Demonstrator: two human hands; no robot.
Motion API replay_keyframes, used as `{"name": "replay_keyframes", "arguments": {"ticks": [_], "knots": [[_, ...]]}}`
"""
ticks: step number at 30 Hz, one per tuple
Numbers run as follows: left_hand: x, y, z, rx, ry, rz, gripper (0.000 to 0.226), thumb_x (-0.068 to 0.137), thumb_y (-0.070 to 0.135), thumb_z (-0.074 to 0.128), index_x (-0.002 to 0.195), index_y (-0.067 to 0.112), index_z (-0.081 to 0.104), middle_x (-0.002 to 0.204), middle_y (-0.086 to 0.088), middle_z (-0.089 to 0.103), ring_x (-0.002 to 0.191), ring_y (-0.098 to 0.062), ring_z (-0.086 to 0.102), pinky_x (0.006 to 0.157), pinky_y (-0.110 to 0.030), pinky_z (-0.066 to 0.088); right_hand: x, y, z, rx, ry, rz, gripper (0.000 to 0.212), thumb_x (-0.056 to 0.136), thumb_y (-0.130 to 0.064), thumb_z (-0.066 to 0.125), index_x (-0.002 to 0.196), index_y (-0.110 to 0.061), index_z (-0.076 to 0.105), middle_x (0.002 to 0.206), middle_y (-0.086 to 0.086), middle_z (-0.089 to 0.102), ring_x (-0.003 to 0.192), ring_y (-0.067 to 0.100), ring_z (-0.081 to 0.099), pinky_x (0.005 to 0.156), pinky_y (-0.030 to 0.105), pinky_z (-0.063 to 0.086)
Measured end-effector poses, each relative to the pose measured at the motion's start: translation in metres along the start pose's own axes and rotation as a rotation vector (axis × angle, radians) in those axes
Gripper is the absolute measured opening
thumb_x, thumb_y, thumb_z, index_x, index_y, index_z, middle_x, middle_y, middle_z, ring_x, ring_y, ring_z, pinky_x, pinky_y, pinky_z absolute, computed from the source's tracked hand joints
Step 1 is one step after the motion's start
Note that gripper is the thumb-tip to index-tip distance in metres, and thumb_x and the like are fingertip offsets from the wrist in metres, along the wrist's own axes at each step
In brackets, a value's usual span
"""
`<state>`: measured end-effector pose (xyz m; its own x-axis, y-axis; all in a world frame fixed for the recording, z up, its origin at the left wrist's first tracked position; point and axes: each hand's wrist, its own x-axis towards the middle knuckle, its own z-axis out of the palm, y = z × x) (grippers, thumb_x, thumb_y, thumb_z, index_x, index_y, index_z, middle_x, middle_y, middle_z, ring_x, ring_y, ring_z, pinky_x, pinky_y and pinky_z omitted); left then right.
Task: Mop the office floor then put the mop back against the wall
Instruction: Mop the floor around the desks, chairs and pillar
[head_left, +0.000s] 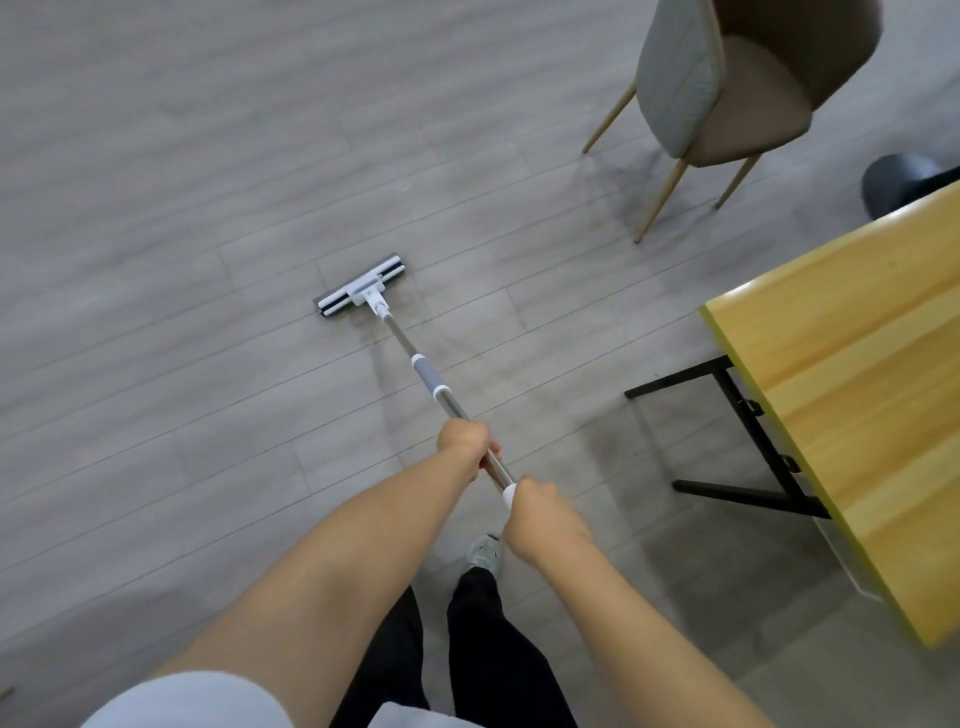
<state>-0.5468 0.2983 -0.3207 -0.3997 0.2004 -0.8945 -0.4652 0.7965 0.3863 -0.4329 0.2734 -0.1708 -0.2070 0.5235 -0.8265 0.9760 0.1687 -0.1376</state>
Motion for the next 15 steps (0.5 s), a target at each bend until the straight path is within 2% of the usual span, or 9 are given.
{"name": "replay_keyframes", "arguments": {"ticks": [3, 5, 7, 9, 12, 15], "knots": [[-0.001, 0.018, -0.026, 0.204, 0.001, 0.066, 0.018, 0.085, 0.010, 0.053, 0.098, 0.000, 0.062, 0.086, -0.014, 0.072, 0.067, -0.025, 0.068, 0.053, -0.033, 0.058, -0.010, -0.021, -0.008, -0.017, 0.013, -0.014, 0.015, 0.090, 0.000, 0.044, 0.085, -0.015, 0.042, 0.109, 0.010, 0.060, 0.097, 0.032, 0.059, 0.075, 0.033, 0.043], [-0.003, 0.030, -0.045, 0.342, 0.000, 0.103, 0.020, 0.083, 0.015, 0.058, 0.100, 0.003, 0.059, 0.091, -0.012, 0.066, 0.072, -0.028, 0.066, 0.050, -0.027, 0.050, -0.015, -0.037, -0.009, -0.017, 0.003, -0.012, 0.022, 0.090, 0.000, 0.046, 0.077, -0.017, 0.040, 0.103, 0.009, 0.058, 0.088, 0.029, 0.052, 0.073, 0.032, 0.043], [-0.002, 0.038, -0.062, 0.408, 0.008, 0.113, 0.029, 0.083, 0.018, 0.060, 0.108, 0.004, 0.057, 0.100, -0.012, 0.067, 0.085, -0.030, 0.069, 0.058, -0.026, 0.049, -0.021, -0.055, -0.009, -0.020, -0.009, -0.014, 0.013, 0.093, -0.002, 0.048, 0.090, -0.015, 0.049, 0.109, 0.009, 0.059, 0.091, 0.028, 0.054, 0.074, 0.032, 0.042], [0.002, 0.044, -0.079, 0.425, 0.028, 0.108, 0.038, 0.082, 0.019, 0.062, 0.116, 0.002, 0.057, 0.109, -0.012, 0.068, 0.095, -0.030, 0.069, 0.066, -0.029, 0.052, -0.026, -0.075, -0.009, -0.018, -0.006, -0.014, 0.015, 0.094, -0.003, 0.048, 0.104, -0.012, 0.054, 0.110, 0.006, 0.060, 0.096, 0.028, 0.057, 0.075, 0.032, 0.042], [0.007, 0.058, -0.108, 0.411, 0.039, 0.118, 0.042, 0.083, 0.020, 0.063, 0.120, 0.002, 0.056, 0.112, -0.012, 0.067, 0.092, -0.028, 0.066, 0.069, -0.031, 0.054, -0.029, -0.105, -0.013, -0.034, 0.001, -0.036, 0.018, 0.091, 0.000, 0.045, 0.083, -0.015, 0.042, 0.090, 0.001, 0.054, 0.085, 0.026, 0.050, 0.072, 0.031, 0.042], [0.015, 0.088, -0.144, 0.378, 0.069, 0.161, 0.046, 0.083, 0.023, 0.062, 0.122, 0.001, 0.056, 0.118, -0.012, 0.066, 0.103, -0.030, 0.067, 0.083, -0.035, 0.058, -0.028, -0.143, -0.029, -0.093, 0.028, -0.076, 0.014, 0.092, -0.002, 0.045, 0.088, -0.014, 0.042, 0.100, 0.006, 0.059, 0.096, 0.032, 0.058, 0.075, 0.032, 0.044]]}}
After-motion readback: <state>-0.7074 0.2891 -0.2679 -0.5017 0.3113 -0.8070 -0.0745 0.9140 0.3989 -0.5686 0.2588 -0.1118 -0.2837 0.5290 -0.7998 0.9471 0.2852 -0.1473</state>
